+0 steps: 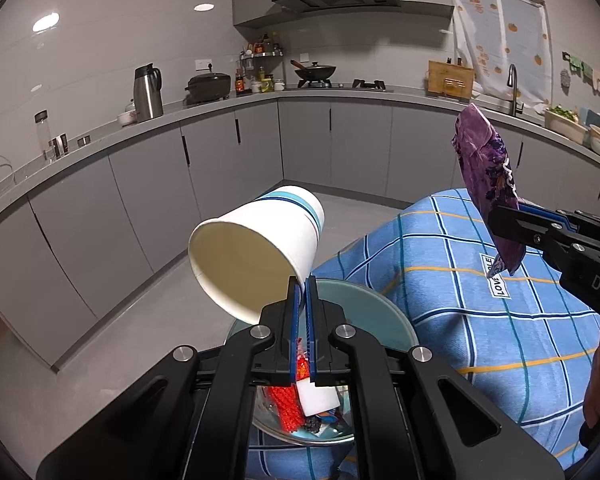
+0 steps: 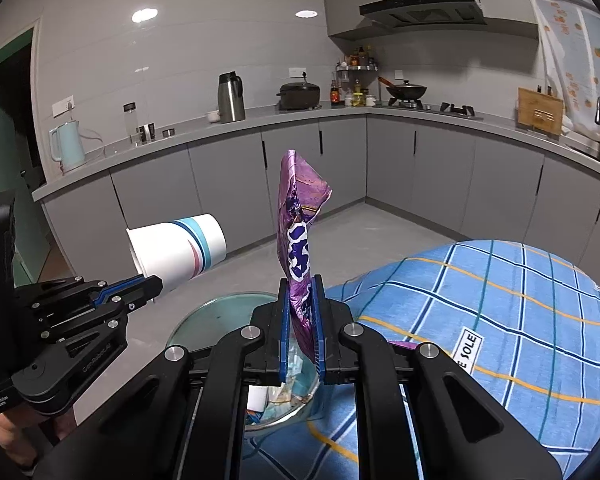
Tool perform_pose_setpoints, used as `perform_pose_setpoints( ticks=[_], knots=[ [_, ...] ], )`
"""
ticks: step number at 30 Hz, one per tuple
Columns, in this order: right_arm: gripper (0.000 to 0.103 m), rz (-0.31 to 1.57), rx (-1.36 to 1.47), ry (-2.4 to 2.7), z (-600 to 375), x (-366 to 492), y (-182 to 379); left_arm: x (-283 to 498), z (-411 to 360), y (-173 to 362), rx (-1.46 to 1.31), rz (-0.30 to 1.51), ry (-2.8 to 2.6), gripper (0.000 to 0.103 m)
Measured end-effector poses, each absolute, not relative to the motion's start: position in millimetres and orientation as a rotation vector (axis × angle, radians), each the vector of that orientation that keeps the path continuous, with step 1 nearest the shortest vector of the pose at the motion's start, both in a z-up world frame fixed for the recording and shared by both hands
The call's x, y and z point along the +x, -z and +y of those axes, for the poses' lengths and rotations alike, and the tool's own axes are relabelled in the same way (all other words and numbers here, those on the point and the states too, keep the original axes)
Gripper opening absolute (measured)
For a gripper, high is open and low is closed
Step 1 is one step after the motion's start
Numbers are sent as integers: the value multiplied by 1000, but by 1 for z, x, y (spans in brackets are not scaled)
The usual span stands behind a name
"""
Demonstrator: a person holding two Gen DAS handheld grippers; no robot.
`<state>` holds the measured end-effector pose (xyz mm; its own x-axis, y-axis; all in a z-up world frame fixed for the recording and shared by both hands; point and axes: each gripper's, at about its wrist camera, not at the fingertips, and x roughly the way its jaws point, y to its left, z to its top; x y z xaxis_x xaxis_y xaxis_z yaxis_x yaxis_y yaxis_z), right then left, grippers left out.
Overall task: Collect trash
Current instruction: 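Carry the paper cup and purple wrapper over the teal bucket with both grippers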
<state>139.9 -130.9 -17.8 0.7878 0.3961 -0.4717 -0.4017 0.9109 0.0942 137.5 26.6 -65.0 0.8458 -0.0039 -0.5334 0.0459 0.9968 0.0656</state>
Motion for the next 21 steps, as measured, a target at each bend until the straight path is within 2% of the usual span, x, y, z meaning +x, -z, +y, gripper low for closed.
perform_pose_setpoints(
  ticks=[21],
  knots=[
    [11, 523, -34, -509, -85, 158, 22, 145, 63, 70, 31, 573, -68, 4]
  ],
)
